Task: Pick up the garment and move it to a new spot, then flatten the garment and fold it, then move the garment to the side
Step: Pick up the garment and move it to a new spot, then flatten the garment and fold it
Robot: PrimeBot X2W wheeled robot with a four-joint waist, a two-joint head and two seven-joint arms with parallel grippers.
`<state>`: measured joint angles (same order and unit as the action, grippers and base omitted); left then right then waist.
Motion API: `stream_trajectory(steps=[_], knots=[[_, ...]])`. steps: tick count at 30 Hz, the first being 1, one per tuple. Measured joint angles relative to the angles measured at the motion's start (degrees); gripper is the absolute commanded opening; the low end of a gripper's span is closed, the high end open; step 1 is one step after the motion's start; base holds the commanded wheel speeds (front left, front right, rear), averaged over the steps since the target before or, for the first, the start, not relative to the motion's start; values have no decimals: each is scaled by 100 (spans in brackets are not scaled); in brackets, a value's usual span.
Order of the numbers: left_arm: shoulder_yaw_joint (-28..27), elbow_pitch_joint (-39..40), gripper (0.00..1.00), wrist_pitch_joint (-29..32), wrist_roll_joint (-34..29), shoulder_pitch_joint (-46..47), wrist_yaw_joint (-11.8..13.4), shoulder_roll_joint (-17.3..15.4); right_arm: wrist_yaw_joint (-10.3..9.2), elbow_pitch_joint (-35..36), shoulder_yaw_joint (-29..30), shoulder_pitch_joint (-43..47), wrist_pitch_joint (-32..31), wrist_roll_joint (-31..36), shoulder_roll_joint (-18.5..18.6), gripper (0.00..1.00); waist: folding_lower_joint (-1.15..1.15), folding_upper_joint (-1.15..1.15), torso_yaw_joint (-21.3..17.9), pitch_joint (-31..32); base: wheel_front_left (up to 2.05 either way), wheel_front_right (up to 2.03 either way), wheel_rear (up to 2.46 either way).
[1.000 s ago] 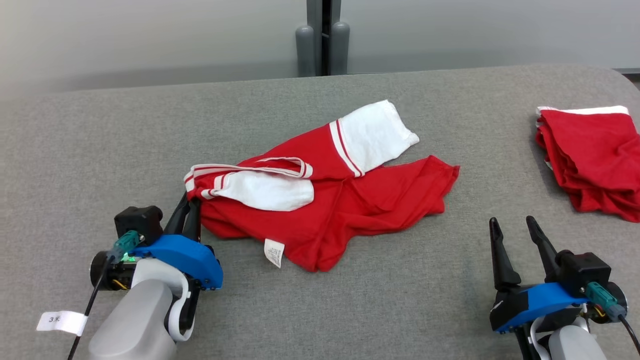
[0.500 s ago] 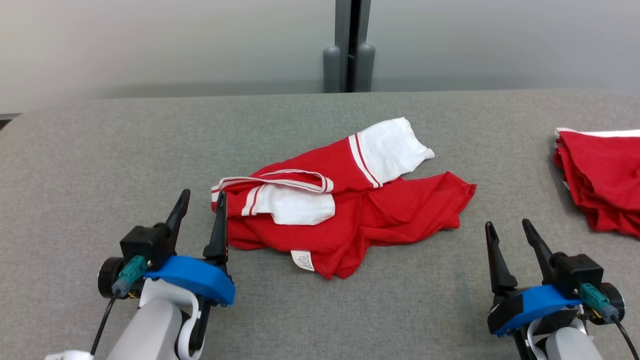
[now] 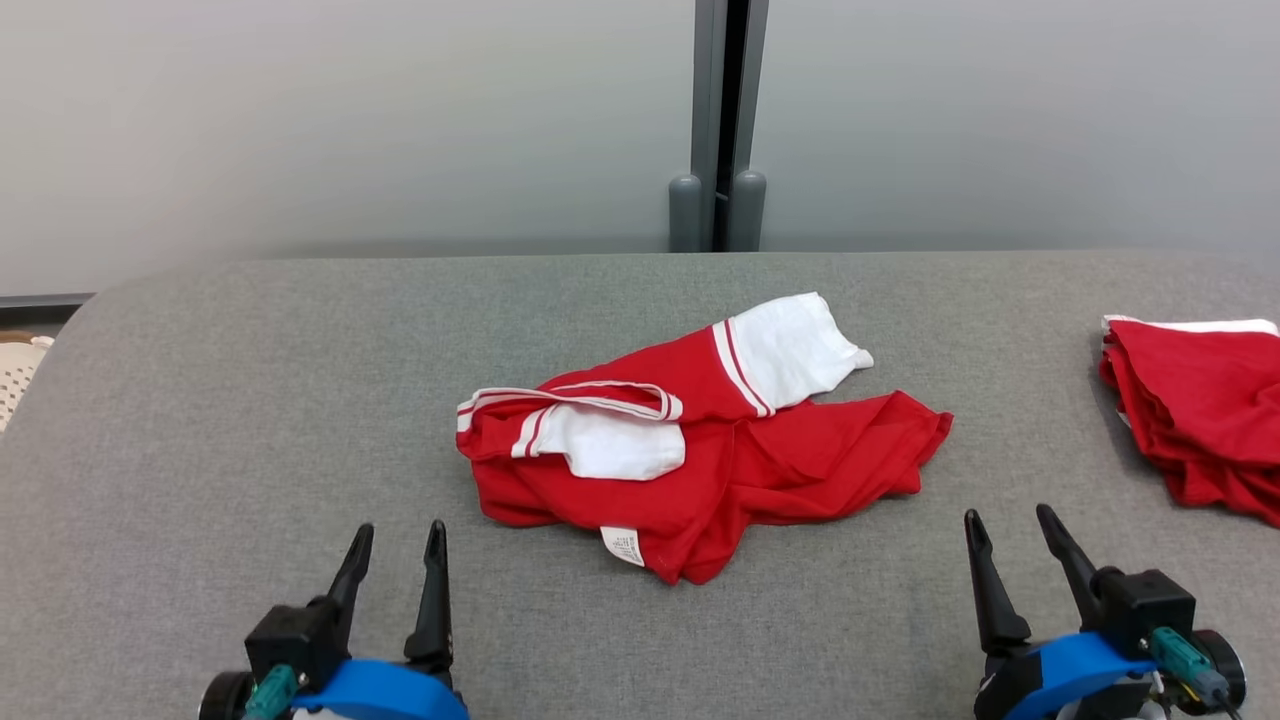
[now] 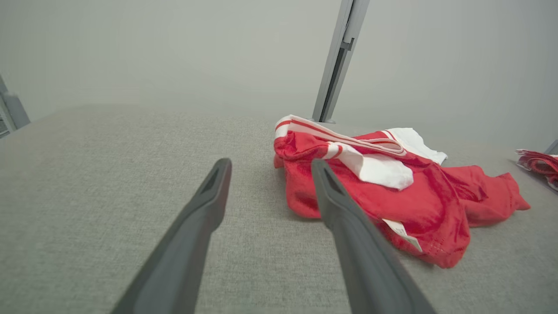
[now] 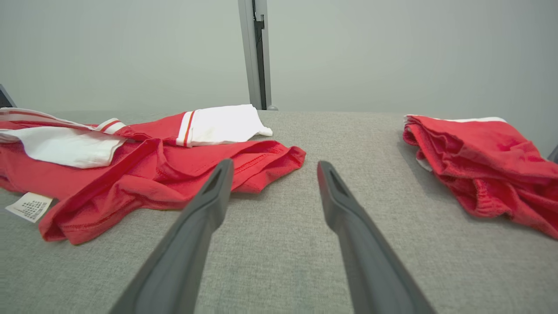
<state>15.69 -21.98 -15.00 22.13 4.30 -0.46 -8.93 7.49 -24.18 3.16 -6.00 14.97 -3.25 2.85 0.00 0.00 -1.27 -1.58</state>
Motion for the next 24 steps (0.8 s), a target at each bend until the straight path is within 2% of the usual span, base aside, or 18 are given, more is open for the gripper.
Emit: stream_trajectory(steps=[9, 24], knots=[[-199, 266, 100, 0, -225, -385, -1, 156, 0, 132, -149, 286, 0, -212, 0, 100, 0, 0, 64, 74, 0, 0, 0], [-345, 247, 100, 0, -409, -424, -67, 274, 0, 64, -303, 274, 0, -288, 0, 100, 0, 0, 78, 96, 0, 0, 0]])
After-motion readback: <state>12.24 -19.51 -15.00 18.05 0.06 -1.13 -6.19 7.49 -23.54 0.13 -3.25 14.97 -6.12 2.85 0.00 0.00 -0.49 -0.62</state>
